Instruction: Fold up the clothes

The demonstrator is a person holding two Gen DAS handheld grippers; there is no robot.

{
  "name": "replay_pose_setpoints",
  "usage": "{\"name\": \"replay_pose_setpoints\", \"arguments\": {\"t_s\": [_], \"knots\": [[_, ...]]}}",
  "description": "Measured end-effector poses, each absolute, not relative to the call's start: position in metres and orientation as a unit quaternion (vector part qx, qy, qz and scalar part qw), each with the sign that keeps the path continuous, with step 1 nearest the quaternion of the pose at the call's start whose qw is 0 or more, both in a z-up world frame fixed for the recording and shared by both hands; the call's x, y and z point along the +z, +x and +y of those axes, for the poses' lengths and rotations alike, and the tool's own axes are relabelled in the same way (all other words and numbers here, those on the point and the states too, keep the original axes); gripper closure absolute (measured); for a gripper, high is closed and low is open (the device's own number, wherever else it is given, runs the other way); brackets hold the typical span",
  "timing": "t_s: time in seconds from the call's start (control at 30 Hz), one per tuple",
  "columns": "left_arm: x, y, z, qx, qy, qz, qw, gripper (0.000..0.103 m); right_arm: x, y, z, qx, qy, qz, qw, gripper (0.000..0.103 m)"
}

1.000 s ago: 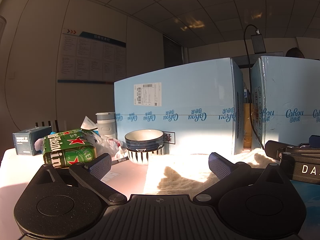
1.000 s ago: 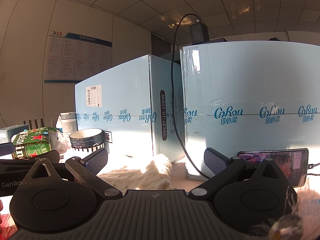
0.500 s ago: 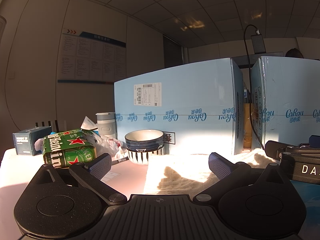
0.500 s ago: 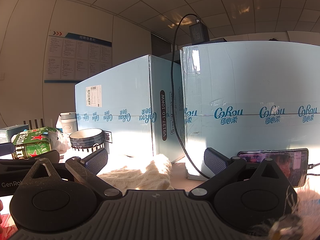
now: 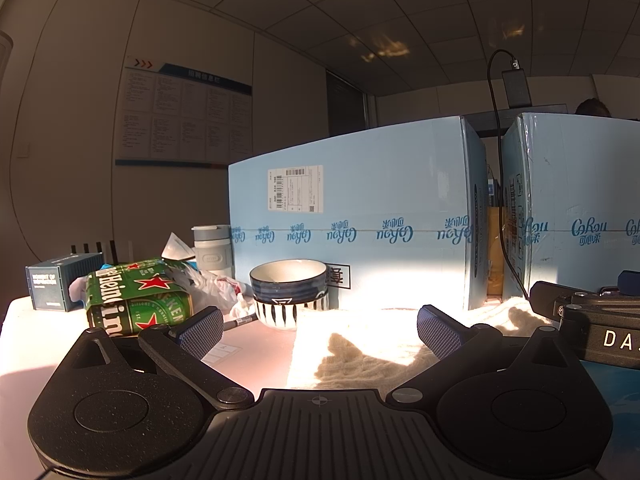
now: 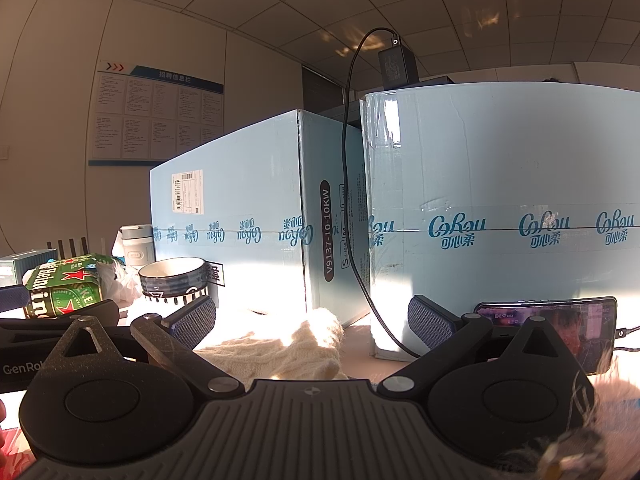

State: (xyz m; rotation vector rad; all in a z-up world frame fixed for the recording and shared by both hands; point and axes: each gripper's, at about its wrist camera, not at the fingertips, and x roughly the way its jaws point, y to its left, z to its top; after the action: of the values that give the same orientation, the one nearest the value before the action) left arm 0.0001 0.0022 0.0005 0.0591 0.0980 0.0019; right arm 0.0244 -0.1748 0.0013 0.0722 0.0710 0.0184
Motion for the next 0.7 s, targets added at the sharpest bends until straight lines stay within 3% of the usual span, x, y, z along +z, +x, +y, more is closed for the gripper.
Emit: {"name": "replay_pose_setpoints", "arguments": {"t_s": [0.7], "knots": [[0.0008, -0.0008, 0.0021, -0.001, 0.03, 0.047, 0.998, 0.0, 0.0025, 0.0233, -0.1739, 0.002, 0.036, 0.036, 0.999, 0.0]]}}
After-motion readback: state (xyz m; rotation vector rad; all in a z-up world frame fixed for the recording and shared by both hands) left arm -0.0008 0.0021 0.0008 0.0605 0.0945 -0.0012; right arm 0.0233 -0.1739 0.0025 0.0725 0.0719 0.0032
